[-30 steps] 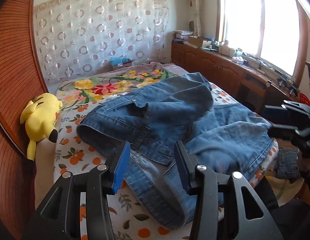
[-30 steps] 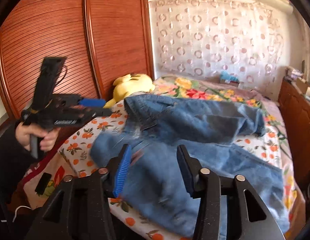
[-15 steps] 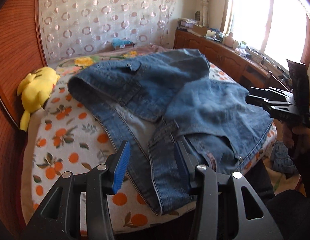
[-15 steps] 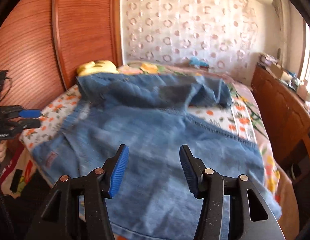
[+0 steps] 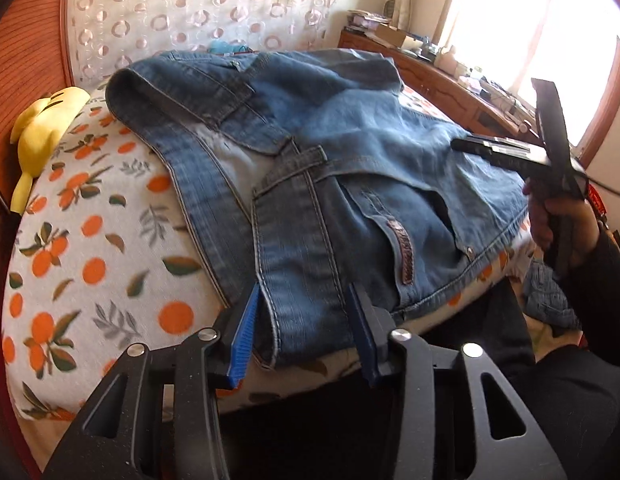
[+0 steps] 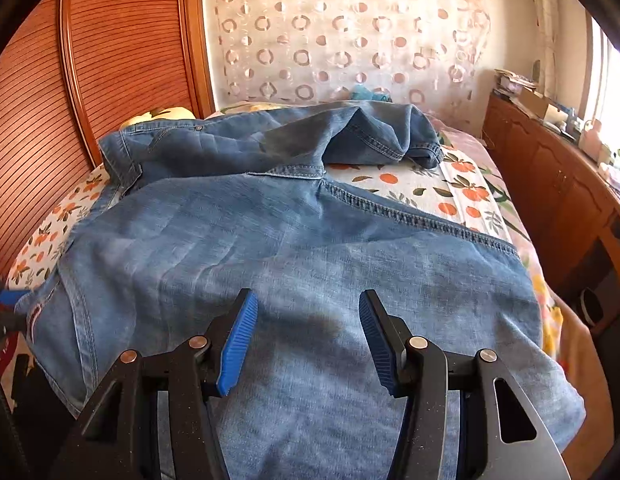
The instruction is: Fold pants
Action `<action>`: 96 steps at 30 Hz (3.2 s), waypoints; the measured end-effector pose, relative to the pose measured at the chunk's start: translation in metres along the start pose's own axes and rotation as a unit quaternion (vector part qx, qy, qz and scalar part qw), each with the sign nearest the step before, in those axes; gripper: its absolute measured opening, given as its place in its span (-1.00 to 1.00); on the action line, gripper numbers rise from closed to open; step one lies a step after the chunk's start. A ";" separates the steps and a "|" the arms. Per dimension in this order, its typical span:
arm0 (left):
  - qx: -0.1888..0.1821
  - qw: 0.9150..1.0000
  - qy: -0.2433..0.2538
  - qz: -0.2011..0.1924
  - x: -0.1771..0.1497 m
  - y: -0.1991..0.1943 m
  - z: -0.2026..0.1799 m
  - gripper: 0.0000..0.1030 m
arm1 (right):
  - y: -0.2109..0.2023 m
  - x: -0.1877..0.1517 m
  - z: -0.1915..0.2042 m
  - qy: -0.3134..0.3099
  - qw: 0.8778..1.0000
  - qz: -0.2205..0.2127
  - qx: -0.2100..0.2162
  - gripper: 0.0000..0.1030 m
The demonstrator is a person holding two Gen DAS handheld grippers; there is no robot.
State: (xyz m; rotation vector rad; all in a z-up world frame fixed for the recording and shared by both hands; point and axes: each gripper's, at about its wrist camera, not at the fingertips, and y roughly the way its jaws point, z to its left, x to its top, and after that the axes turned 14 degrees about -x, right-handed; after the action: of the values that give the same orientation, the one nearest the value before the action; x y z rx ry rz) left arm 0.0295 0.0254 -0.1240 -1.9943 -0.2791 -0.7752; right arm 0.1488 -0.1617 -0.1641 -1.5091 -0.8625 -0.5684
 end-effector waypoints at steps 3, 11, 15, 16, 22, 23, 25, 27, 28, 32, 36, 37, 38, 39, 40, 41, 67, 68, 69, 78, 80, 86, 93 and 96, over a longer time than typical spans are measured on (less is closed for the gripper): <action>-0.003 1.000 0.006 0.002 -0.003 0.000 -0.004 -0.81 | 0.003 0.000 0.001 -0.004 1.000 -0.003 -0.004 0.07; -0.018 0.998 0.031 -0.044 -0.002 -0.062 -0.032 -0.94 | -0.004 0.008 -0.012 0.002 1.000 -0.013 -0.011 0.07; 0.005 0.999 0.039 -0.020 -0.011 -0.065 -0.039 -0.91 | -0.006 0.013 -0.015 0.002 1.000 -0.020 -0.008 0.09; 0.010 0.999 0.035 -0.015 -0.013 -0.062 -0.036 -0.90 | -0.004 0.012 -0.014 0.000 1.000 -0.019 -0.008 0.09; 0.033 0.999 0.006 -0.027 -0.005 -0.063 -0.017 -0.69 | 0.018 0.002 0.001 -0.014 1.000 0.001 0.004 0.10; 0.034 0.999 0.007 -0.033 -0.002 -0.065 -0.015 -0.62 | 0.022 0.000 0.002 -0.015 1.000 0.005 0.005 0.10; 0.035 0.998 0.011 -0.045 0.005 -0.067 -0.012 -0.53 | 0.028 -0.002 0.004 -0.013 1.000 0.011 0.009 0.10; 0.039 0.998 0.015 -0.053 0.014 -0.066 -0.006 -0.40 | 0.032 -0.004 0.006 -0.012 1.000 0.014 0.011 0.10; 0.046 0.997 0.017 -0.056 0.022 -0.064 -0.001 -0.40 | 0.032 -0.004 0.006 -0.011 1.000 0.014 0.011 0.10; 0.054 0.997 0.019 -0.056 0.050 -0.048 0.018 -0.30 | 0.036 -0.003 0.000 -0.004 1.000 0.013 0.019 0.10; 0.048 0.997 0.017 -0.053 0.076 -0.026 0.035 -0.19 | 0.044 -0.003 -0.004 0.010 0.999 0.021 0.027 0.10; 0.045 0.997 0.017 -0.053 0.082 -0.019 0.039 -0.17 | 0.044 -0.003 -0.002 0.016 0.999 0.021 0.026 0.10; 0.044 0.998 0.014 -0.052 0.088 -0.012 0.045 -0.15 | 0.045 -0.004 -0.004 0.021 0.999 0.022 0.025 0.10; 0.046 0.998 0.012 -0.050 0.093 -0.006 0.049 -0.14 | 0.045 -0.003 -0.002 0.023 0.999 0.022 0.022 0.10; 0.051 0.998 0.010 -0.047 0.098 0.001 0.054 -0.14 | 0.046 -0.002 0.000 0.022 0.999 0.021 0.020 0.10; 0.056 0.997 0.008 -0.046 0.104 0.007 0.060 -0.14 | 0.046 -0.003 0.002 0.021 0.999 0.019 0.019 0.10; 0.091 0.992 -0.073 -0.040 0.169 0.044 0.174 -0.13 | 0.155 0.126 -0.092 -0.015 0.998 0.043 -0.053 0.10; 0.089 0.992 -0.076 -0.041 0.170 0.045 0.176 -0.13 | 0.162 0.129 -0.091 -0.015 0.998 0.045 -0.051 0.10; 0.087 0.992 -0.078 -0.042 0.172 0.046 0.178 -0.13 | 0.171 0.133 -0.087 -0.017 0.997 0.049 -0.048 0.10; 0.065 0.993 -0.079 -0.059 0.185 0.050 0.183 -0.53 | 0.220 0.159 -0.085 -0.033 0.997 0.062 -0.032 0.10; 0.060 0.993 -0.075 -0.061 0.187 0.050 0.180 -0.75 | 0.225 0.162 -0.087 -0.033 0.997 0.062 -0.033 0.10; 0.068 0.993 -0.050 -0.078 0.193 0.039 0.160 -0.92 | 0.219 0.157 -0.090 -0.037 0.998 0.052 -0.016 -0.56; 0.062 0.988 -0.019 -0.139 0.231 -0.003 0.131 -0.93 | 0.168 0.164 -0.119 -0.001 0.999 -0.023 -0.039 -0.80; 0.068 0.985 0.000 -0.157 0.253 -0.017 0.121 -0.93 | 0.134 0.167 -0.134 0.013 0.996 -0.059 -0.059 -0.80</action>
State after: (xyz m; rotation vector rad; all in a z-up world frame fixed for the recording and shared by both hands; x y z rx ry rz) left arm 0.2668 0.1074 0.0029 -1.8437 -0.6417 -0.9266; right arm 0.3724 -0.2588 -0.0987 -1.5609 -0.9165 -0.7357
